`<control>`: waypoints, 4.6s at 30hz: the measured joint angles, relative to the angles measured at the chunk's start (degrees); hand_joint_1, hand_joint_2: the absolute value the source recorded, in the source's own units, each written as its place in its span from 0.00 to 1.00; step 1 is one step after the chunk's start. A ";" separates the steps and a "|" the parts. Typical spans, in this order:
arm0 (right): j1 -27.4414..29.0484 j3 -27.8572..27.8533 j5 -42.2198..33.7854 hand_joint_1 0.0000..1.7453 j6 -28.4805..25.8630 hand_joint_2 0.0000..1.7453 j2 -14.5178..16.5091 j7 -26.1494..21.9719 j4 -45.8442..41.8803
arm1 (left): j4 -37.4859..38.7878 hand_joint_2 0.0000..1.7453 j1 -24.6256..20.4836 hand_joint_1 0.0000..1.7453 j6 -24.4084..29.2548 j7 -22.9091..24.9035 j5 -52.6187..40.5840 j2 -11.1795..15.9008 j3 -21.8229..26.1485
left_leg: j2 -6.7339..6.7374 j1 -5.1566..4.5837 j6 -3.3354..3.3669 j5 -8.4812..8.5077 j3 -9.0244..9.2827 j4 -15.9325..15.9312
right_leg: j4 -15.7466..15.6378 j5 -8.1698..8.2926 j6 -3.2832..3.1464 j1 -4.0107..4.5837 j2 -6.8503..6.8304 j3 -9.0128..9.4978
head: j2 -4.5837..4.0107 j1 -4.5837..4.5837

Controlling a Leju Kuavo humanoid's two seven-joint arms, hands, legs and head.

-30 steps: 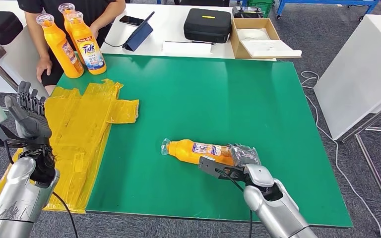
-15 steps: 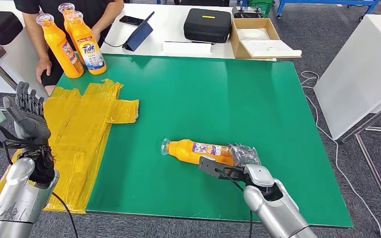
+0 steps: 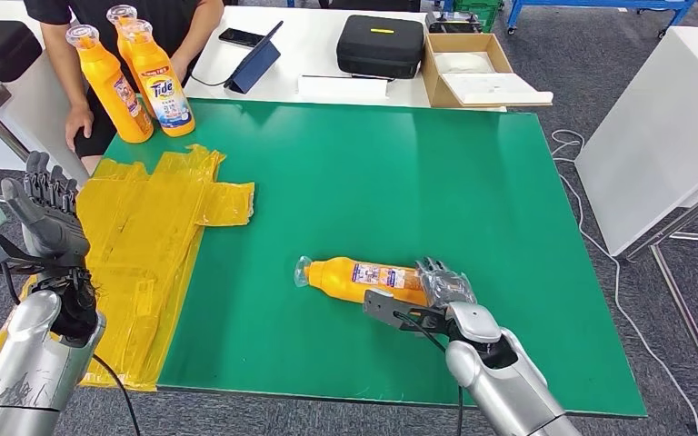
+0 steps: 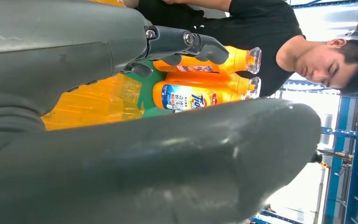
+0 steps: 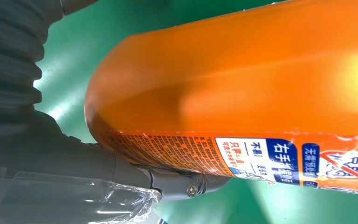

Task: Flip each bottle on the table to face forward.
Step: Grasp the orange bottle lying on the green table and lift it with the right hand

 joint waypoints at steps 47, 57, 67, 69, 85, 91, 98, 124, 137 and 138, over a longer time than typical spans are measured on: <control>-3.94 3.16 -0.93 0.00 -1.88 1.00 2.72 -2.30 6.14 | 3.08 0.00 -3.06 0.00 1.07 -1.18 1.15 -0.58 -2.98 | 0.02 0.02 -0.01 0.01 -0.06 0.00 | 0.00 0.02 -0.01 0.02 0.01 -0.10 | 0.00 0.01; -5.96 3.30 -1.70 1.00 -4.97 1.00 4.90 -4.49 12.37 | 4.15 0.00 -5.14 0.00 1.37 -0.67 0.85 -1.18 -4.62 | 0.08 0.01 0.00 0.02 0.01 0.01 | 0.00 0.11 -0.12 0.02 0.01 -0.06 | 0.00 0.00; -8.18 2.91 -1.49 1.00 -7.67 1.00 6.17 -4.99 18.62 | 4.92 0.00 -5.85 0.00 1.75 -0.87 1.28 -1.31 -5.40 | 0.11 0.04 -0.06 0.05 0.23 0.00 | -0.04 0.15 -0.20 -0.02 0.03 -0.01 | 0.00 0.01; -8.55 2.76 -1.19 1.00 -8.16 1.00 6.24 -4.99 19.77 | 4.97 0.00 -5.86 0.00 1.73 -0.89 1.36 -1.31 -5.54 | 0.11 0.05 -0.07 0.06 0.27 0.00 | -0.04 0.19 -0.26 -0.02 0.03 0.01 | 0.00 0.01; -10.15 0.61 -1.73 1.00 -10.78 1.00 6.65 -6.40 24.03 | 6.50 0.00 -6.66 0.00 0.20 -1.39 1.63 -2.00 -6.21 | 0.05 0.07 -0.08 0.20 0.49 -0.02 | -0.06 0.28 -0.35 -0.02 0.02 -0.27 | 0.00 0.01; -8.87 -2.38 -7.73 1.00 -10.02 1.00 5.23 -8.22 19.53 | 7.72 0.00 -6.39 0.00 -1.78 -0.65 2.68 -2.03 -6.85 | 0.02 0.00 0.02 0.34 0.23 0.00 | -0.04 0.41 -0.19 0.00 0.02 0.20 | 0.00 0.01; -6.20 -5.97 -17.33 1.00 -7.33 1.00 2.58 -7.68 3.40 | 6.53 0.75 -1.81 0.00 -7.60 3.84 8.91 -1.94 -9.15 | 0.13 -0.04 0.02 0.37 -0.26 0.01 | -0.01 0.45 -0.14 -0.07 0.04 -0.22 | 0.00 0.00; -5.74 -2.39 -26.25 1.00 -9.75 1.00 0.00 -2.66 -16.57 | -6.72 1.00 3.37 0.00 -11.90 7.07 17.49 -3.64 -26.11 | 0.01 -0.03 0.02 0.37 -0.66 0.01 | -0.01 0.43 -0.13 -0.01 0.01 -0.60 | 0.00 0.00; -6.79 2.31 -23.70 1.00 -9.25 1.00 5.91 -0.76 -13.24 | -7.81 1.00 0.76 0.00 -10.54 8.47 19.63 -7.21 -28.94 | 0.03 0.01 0.01 0.38 -0.70 0.00 | 0.01 0.44 -0.14 0.00 0.02 -0.59 | 0.00 -0.01; -7.08 2.60 -23.53 1.00 -9.25 1.00 6.41 -0.89 -12.62 | -7.90 1.00 0.80 0.00 -10.63 8.82 20.39 -7.33 -28.93 | 0.04 0.02 0.01 0.38 -0.71 0.00 | 0.02 0.44 -0.14 0.00 0.02 -0.59 | 0.00 -0.01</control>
